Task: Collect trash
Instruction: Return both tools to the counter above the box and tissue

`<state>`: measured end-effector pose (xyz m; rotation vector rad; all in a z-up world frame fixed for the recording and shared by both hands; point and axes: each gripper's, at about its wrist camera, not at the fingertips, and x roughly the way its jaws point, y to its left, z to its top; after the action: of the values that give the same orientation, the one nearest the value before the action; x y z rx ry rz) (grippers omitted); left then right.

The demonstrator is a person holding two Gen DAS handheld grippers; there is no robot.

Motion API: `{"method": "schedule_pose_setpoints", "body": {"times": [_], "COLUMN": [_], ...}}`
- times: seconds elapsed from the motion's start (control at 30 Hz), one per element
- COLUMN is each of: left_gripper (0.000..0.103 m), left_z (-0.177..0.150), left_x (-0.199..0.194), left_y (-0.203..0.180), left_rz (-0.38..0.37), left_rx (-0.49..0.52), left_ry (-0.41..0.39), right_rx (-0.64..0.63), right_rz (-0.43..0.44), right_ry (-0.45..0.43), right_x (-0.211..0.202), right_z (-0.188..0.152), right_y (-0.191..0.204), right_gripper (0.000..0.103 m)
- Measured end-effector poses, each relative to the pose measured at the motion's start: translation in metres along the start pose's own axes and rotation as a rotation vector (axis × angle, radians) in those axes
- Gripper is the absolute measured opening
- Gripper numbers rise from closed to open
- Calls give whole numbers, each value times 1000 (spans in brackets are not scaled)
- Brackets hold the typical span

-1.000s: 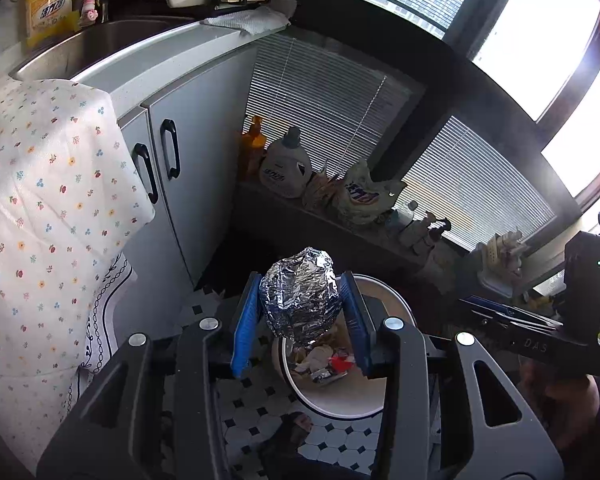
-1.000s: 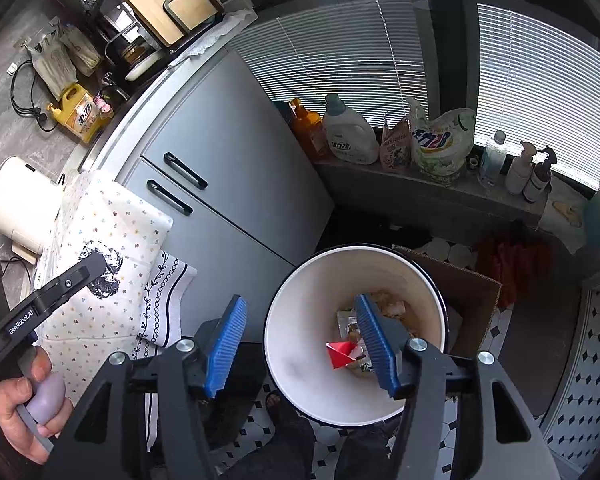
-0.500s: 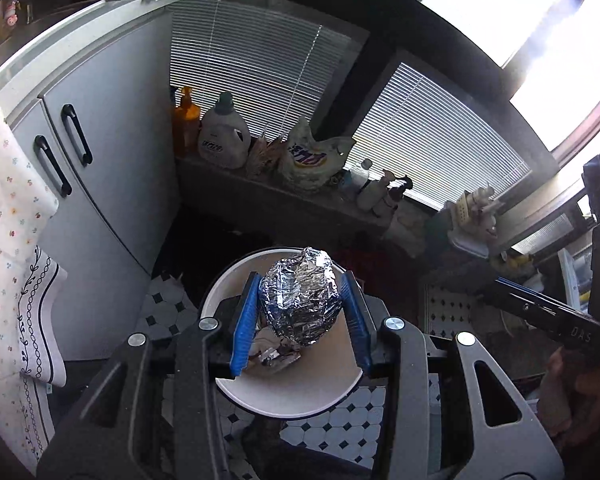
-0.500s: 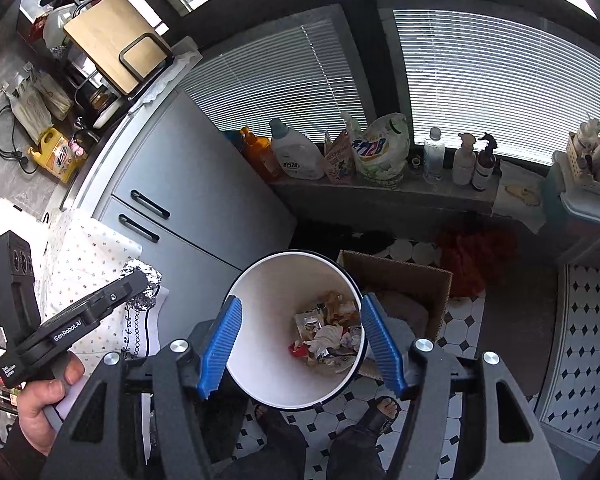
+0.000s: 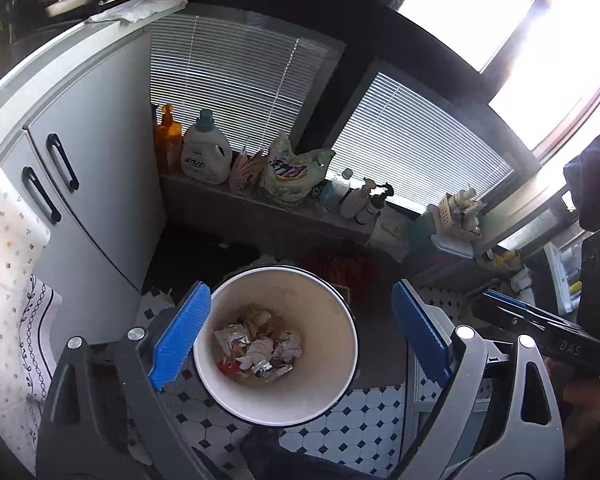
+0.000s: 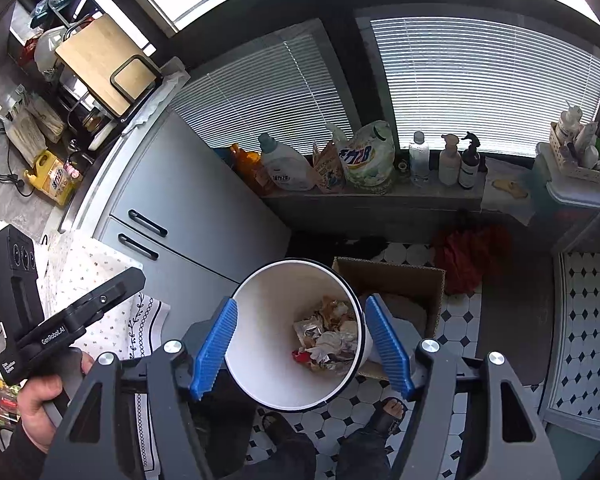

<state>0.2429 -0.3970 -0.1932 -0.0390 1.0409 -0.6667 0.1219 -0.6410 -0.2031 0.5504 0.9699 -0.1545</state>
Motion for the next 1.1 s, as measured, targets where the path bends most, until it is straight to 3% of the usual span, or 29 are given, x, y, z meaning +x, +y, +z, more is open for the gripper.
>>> {"method": "schedule_pose_setpoints", "body": {"times": [0.1, 0.57, 1.1], "left_gripper": [97, 97, 97], "left_z": [2, -13, -68], "left_x": [-28, -181, -295], "left_y": [28, 182, 335], "left_rz": [44, 249, 393], "left_rx": [-32, -240, -452], "left_ry": [-42, -241, -372], "right_rx": [-31, -243, -470], "right_rz": [31, 189, 282], "right_ry": [-4, -13, 28], "right_x": [6, 30, 62], "right_z": [2, 3, -35], "right_y": [31, 227, 407], "right_gripper": [76, 89, 91]}}
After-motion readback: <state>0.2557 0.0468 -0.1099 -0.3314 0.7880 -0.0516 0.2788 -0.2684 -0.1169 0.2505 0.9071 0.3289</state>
